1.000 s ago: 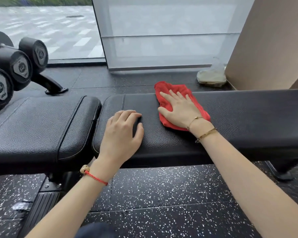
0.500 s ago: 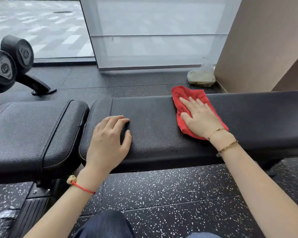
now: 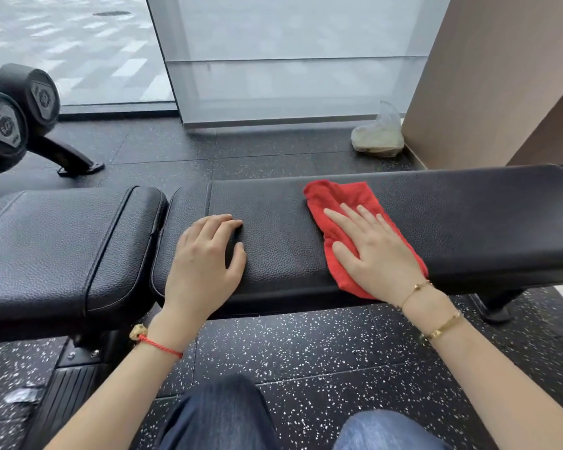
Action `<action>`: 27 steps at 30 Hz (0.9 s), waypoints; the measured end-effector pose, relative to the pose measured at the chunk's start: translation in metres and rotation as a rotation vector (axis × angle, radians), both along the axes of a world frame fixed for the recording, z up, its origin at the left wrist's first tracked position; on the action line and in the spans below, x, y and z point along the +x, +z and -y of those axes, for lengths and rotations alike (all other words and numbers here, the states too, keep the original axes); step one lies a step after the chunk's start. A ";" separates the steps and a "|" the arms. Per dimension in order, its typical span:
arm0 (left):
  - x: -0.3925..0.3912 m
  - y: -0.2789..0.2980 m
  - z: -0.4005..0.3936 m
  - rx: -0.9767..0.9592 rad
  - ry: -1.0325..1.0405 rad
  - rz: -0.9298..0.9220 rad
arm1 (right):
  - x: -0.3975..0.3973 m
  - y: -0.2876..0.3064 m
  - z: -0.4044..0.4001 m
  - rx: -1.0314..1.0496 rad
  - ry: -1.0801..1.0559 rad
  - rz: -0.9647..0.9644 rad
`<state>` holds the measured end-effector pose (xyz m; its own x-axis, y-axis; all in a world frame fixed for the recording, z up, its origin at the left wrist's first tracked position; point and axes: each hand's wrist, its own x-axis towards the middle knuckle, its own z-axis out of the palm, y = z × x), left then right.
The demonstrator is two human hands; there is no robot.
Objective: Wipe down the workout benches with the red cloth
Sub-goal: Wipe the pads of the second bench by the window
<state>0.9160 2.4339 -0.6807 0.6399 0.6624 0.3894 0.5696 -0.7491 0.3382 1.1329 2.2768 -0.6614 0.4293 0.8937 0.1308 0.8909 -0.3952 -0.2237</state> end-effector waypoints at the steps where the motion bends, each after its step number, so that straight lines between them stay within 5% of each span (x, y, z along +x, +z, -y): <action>1: 0.000 0.000 0.000 0.001 0.000 0.001 | 0.008 -0.001 0.001 -0.002 -0.052 -0.006; 6: 0.000 0.000 0.001 -0.006 -0.001 0.002 | 0.025 0.002 -0.027 -0.064 -0.228 -0.026; 16: -0.001 -0.001 0.000 -0.004 -0.008 -0.001 | -0.018 0.001 -0.016 -0.035 0.059 -0.006; 27: 0.001 -0.001 0.002 0.014 -0.001 0.014 | 0.062 0.009 -0.029 -0.125 -0.374 -0.027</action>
<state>0.9166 2.4323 -0.6815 0.6350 0.6560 0.4080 0.5640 -0.7546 0.3354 1.1951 2.3061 -0.6520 0.7303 0.6829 0.0147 0.6744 -0.7174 -0.1747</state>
